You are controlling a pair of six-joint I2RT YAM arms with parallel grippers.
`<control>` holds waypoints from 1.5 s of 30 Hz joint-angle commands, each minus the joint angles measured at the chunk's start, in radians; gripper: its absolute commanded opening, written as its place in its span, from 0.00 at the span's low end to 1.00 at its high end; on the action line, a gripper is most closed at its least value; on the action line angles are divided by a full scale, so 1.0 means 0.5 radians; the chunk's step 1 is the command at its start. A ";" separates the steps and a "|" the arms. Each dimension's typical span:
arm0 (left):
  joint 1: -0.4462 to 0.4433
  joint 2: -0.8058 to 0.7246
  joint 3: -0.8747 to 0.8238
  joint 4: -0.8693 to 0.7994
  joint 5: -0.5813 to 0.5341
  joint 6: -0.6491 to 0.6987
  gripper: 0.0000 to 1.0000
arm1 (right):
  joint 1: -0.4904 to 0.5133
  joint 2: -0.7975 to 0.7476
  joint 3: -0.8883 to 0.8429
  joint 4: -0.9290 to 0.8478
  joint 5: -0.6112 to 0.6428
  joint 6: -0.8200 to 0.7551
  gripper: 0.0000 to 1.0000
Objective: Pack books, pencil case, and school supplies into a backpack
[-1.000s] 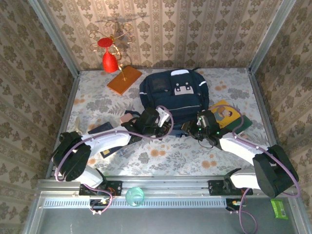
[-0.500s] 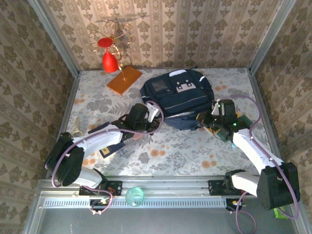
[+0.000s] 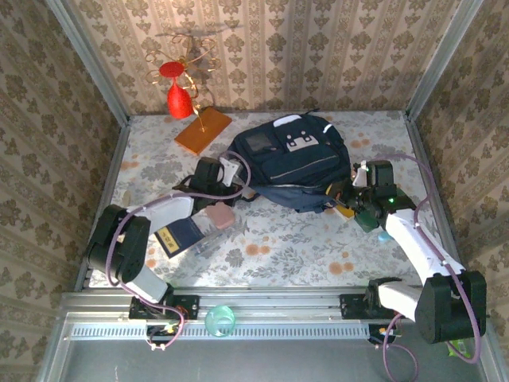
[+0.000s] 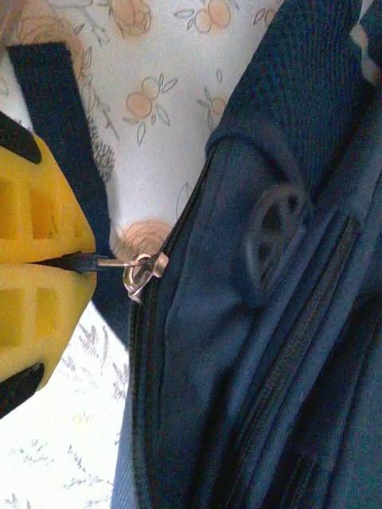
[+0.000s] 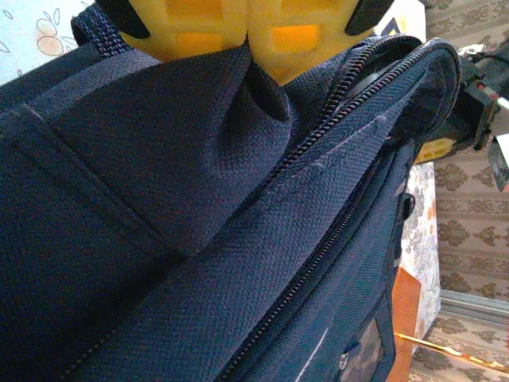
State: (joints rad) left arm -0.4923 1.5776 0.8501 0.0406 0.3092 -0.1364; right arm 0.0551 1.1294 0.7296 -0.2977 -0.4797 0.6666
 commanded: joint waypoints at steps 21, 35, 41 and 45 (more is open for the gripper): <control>0.350 0.397 0.280 0.137 0.047 0.027 0.00 | -0.051 0.006 0.082 -0.008 0.013 -0.167 0.00; -0.082 -0.248 -0.008 0.042 0.163 0.033 0.74 | 0.366 -0.008 -0.489 0.605 0.392 0.182 0.00; -0.459 0.134 0.479 -0.352 0.072 0.388 0.77 | 0.477 -0.062 -0.653 0.637 0.586 0.269 0.00; -0.601 0.423 0.813 -0.610 -0.129 0.578 0.80 | 0.492 -0.039 -0.707 0.675 0.594 0.282 0.00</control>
State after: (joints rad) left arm -0.7673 1.7275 1.1854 -0.1127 0.3244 0.0391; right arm 0.2928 1.1133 0.3935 0.0185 -0.2317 0.7898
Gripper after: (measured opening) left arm 0.801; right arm 0.067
